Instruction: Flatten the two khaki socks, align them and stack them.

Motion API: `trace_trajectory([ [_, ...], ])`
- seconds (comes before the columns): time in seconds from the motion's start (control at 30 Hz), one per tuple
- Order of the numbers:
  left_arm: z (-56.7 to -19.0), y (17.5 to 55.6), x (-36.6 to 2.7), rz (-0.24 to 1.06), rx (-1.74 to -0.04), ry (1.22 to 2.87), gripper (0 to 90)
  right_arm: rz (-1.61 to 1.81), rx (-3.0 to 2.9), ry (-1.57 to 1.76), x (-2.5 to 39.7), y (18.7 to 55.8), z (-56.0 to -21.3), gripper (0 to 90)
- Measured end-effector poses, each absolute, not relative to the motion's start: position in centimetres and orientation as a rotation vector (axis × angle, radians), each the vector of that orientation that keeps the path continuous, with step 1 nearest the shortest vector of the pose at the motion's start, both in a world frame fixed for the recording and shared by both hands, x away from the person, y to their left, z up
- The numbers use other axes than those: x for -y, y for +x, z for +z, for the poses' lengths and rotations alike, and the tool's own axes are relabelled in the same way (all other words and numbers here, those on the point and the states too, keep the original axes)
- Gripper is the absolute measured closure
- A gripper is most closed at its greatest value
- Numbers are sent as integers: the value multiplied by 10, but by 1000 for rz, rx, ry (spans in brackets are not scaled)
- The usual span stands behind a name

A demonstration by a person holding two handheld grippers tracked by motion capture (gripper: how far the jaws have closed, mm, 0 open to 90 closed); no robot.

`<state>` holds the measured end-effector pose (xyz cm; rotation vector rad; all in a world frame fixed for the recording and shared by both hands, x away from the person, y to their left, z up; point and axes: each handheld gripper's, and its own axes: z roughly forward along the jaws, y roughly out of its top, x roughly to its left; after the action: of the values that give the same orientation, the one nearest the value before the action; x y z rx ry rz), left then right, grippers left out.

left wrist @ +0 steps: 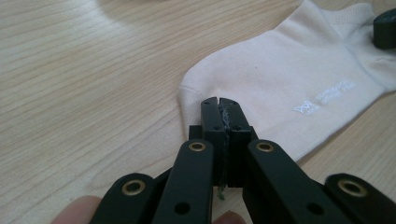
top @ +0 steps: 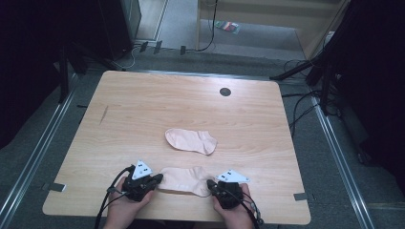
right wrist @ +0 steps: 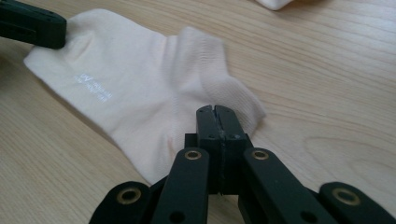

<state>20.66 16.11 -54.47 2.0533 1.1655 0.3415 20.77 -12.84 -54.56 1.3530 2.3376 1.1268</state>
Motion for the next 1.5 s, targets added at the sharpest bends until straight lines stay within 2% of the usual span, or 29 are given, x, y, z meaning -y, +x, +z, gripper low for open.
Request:
trace_trajectory([
  [0.17, -545, 207, -160, 429, -1137, 2095, 900, 1060, -2296, 1361, 143, 214, -544, 900],
  [0.23, -545, 208, -164, 354, -1113, 2080, 900, 1055, -2280, 1387, 149, 217, -544, 900],
  [0.33, -543, 203, -166, 325, -1079, 2042, 867, 1146, -2245, 1410, 154, 214, -539, 900],
  [0.53, -535, 208, -173, 359, -1123, 1940, 847, 1225, -2256, 1308, 135, 211, -530, 900],
  [0.7, -527, 227, -181, 337, -1168, 1866, 843, 1222, -2210, 1276, 132, 227, -521, 900],
  [0.83, -528, 256, -188, 288, -1234, 1813, 757, 1212, -2162, 1335, 141, 254, -514, 896],
  [0.87, -529, 263, -189, 281, -1246, 1798, 736, 1205, -2141, 1342, 143, 264, -513, 851],
  [0.97, -528, 283, -189, 291, -1274, 1765, 667, 1189, -2117, 1379, 144, 288, -516, 811],
  [1.07, -525, 299, -188, 328, -1294, 1752, 625, 1163, -2112, 1399, 142, 308, -521, 709],
  [1.27, -524, 326, -181, 341, -1319, 1754, 574, 1121, -2090, 1483, 139, 334, -530, 615],
  [1.4, -529, 342, -173, 311, -1334, 1780, 581, 1102, -2097, 1530, 138, 345, -535, 564],
  [1.5, -535, 350, -170, 284, -1353, 1786, 618, 1093, -2102, 1543, 136, 348, -538, 569],
])
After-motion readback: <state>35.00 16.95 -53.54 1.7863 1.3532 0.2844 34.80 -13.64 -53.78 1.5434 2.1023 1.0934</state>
